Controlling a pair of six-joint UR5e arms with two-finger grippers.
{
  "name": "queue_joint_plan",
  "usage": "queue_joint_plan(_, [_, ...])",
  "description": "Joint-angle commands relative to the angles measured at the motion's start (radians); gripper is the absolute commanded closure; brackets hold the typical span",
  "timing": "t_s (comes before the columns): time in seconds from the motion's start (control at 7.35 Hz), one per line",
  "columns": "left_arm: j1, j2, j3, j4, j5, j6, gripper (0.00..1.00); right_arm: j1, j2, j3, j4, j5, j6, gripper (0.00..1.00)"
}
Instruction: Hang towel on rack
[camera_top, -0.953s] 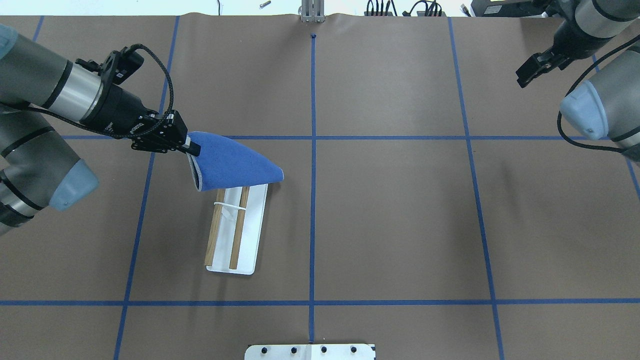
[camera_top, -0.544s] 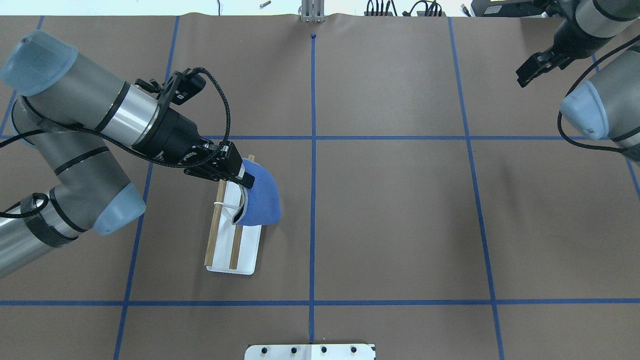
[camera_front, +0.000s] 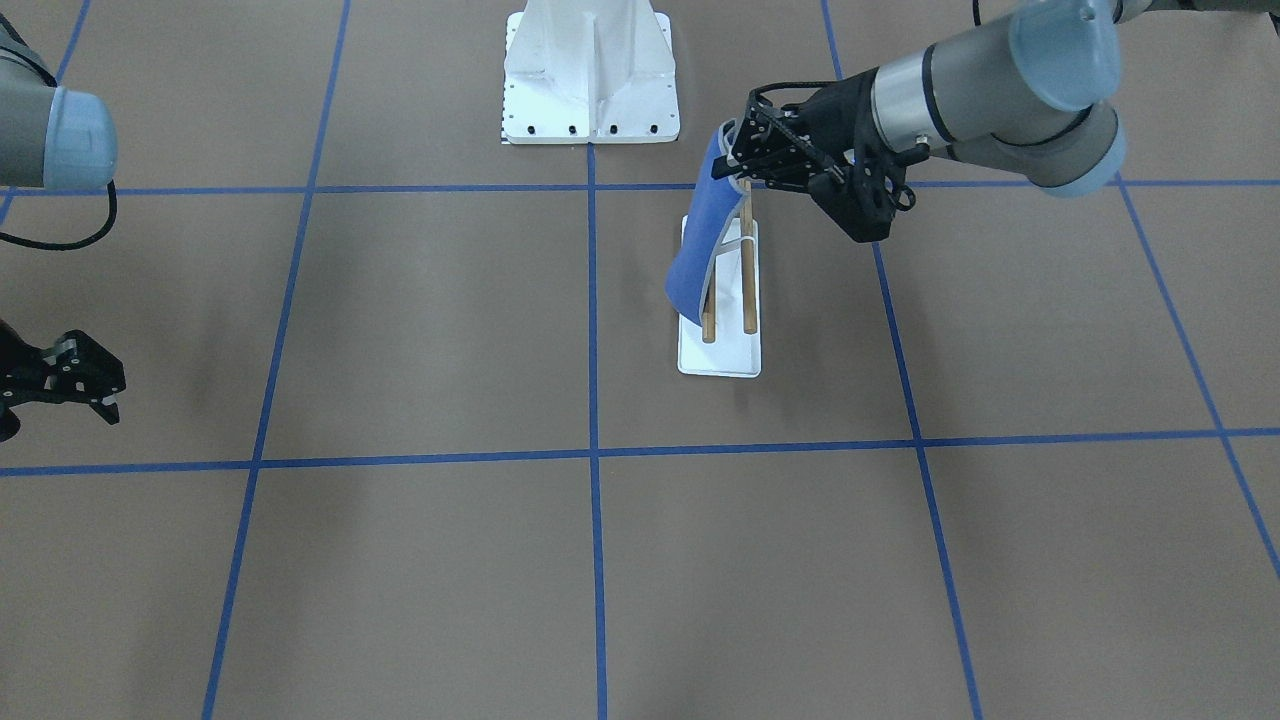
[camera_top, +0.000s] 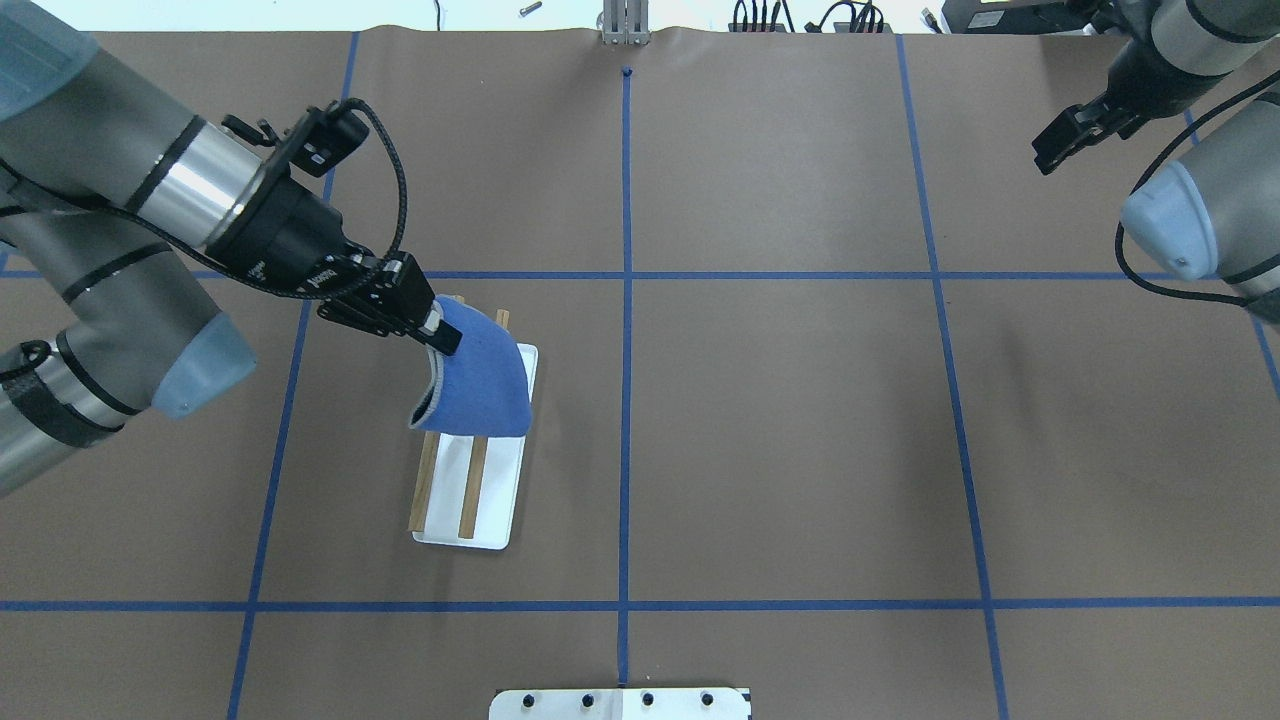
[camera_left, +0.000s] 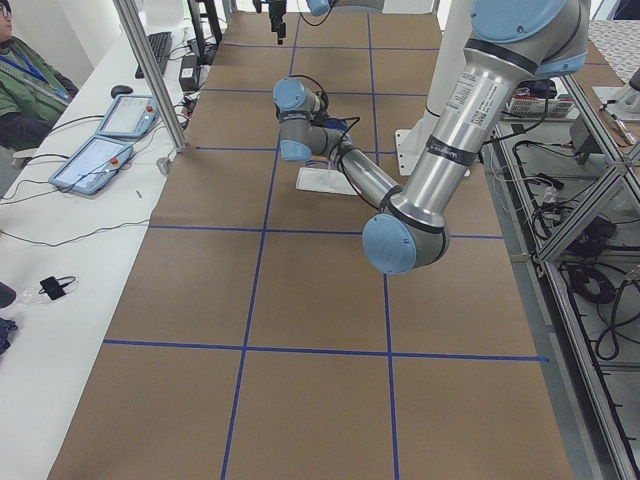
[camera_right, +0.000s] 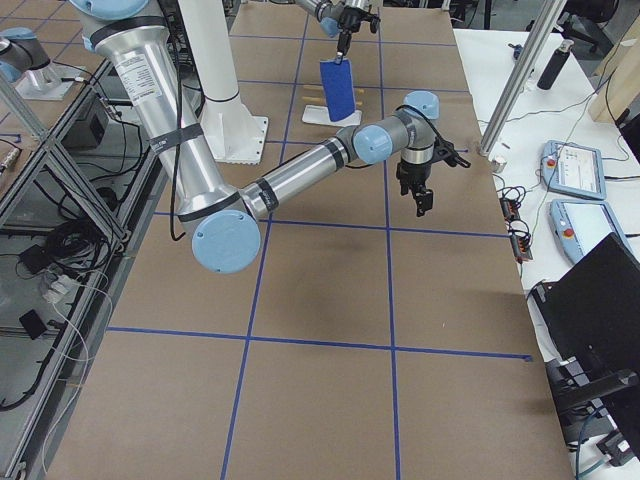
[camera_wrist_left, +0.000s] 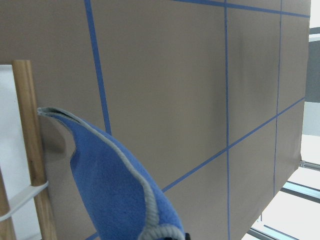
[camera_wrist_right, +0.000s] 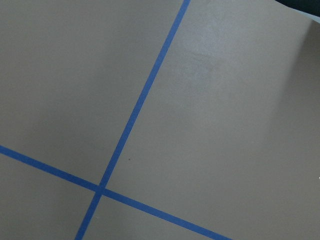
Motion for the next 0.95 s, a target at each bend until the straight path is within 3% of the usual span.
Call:
queue_joint_plan(0.0, [-0.055, 0.037, 0.057, 0.003, -0.031, 0.168, 1.0, 0.0, -0.001, 0.005, 0.0, 0.0, 0.004, 0.0])
queue_joint_plan(0.27, [-0.051, 0.118, 0.07, 0.003, -0.019, 0.301, 1.0, 0.003, -0.011, 0.008, 0.0, 0.0, 0.004, 0.0])
queue_joint_plan(0.54, [-0.04, 0.159, 0.091, 0.001, -0.016, 0.311, 1.0, 0.003, -0.018, 0.016, 0.0, 0.002, 0.002, 0.0])
queue_joint_plan(0.68, [-0.037, 0.159, 0.113, 0.0, -0.016, 0.311, 0.9, 0.002, -0.018, 0.012, 0.0, 0.0, 0.001, 0.0])
queue_joint_plan(0.82, [-0.031, 0.156, 0.127, -0.002, -0.006, 0.311, 0.31, 0.003, -0.018, 0.012, 0.0, 0.0, -0.001, 0.0])
